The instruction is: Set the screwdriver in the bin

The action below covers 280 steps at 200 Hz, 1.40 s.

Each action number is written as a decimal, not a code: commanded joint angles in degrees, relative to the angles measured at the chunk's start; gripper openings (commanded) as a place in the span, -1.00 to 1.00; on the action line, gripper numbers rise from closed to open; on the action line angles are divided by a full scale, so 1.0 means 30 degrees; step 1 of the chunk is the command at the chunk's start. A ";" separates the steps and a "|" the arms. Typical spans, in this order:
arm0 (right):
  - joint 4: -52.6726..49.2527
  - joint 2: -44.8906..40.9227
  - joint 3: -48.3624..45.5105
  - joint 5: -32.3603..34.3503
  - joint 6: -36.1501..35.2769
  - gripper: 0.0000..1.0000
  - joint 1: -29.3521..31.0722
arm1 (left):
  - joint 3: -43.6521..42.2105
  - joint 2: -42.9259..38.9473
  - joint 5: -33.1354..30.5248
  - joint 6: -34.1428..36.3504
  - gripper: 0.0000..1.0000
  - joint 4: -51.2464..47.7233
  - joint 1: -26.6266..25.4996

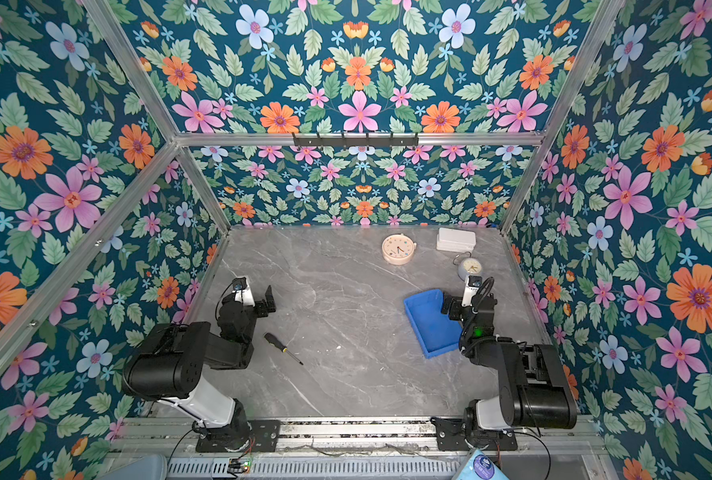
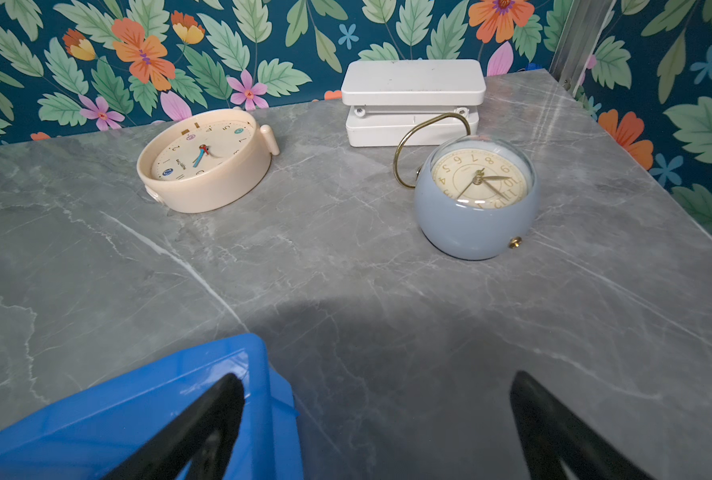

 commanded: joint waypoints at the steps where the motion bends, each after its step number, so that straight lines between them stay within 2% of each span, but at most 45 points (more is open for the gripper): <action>1: 0.0582 0.0033 -0.0058 -0.0100 -0.0088 0.99 0.0023 | 0.0023 -0.0076 0.0100 0.0004 1.00 0.0253 0.0022; 29: 0.0375 -0.0254 -0.0067 -0.0715 -0.0370 0.99 0.0035 | -0.0005 -0.0134 -0.0030 0.0019 1.00 0.0229 -0.0002; 52: -0.0864 -0.1196 0.0154 -0.0861 -0.0488 0.99 0.0034 | 0.0152 -0.1183 -0.0372 0.0070 1.00 -0.0912 -0.0129; 88: -0.3125 -0.3064 0.0567 -0.1121 -0.0649 0.99 0.0061 | 0.0788 -0.3876 -0.0764 -0.0021 1.00 -0.4392 -0.0285; 128: -0.6804 -0.5928 0.1750 -0.1339 -0.1080 0.99 0.0580 | 0.2488 -0.6869 -0.0801 -0.0655 1.00 -1.0188 -0.1039; 160: -0.9474 -0.7744 0.2863 -0.2057 -0.1763 0.98 0.1533 | 0.4026 -0.8704 -0.1199 -0.2672 1.00 -1.5413 -0.1554; 200: -1.1596 -0.8622 0.4518 -0.2391 -0.3069 0.99 0.3908 | 0.5358 -1.0686 -0.1936 -0.6892 1.00 -2.1658 -0.2872; 218: -1.2350 -0.8729 0.5304 -0.2487 -0.3367 0.99 0.5395 | 0.6235 -1.0732 -0.2984 -0.8620 1.00 -2.4676 -0.4067; 249: -1.3754 -0.8839 0.6197 -0.2502 -0.4296 0.98 0.8676 | 0.8077 -0.9725 -0.2693 -1.1896 1.00 -3.0255 -0.4783; 280: -1.5222 -0.8813 0.6902 -0.2472 -0.4608 0.98 1.1635 | 0.8325 -0.9345 -0.3808 -1.5143 1.00 -3.3899 -0.5924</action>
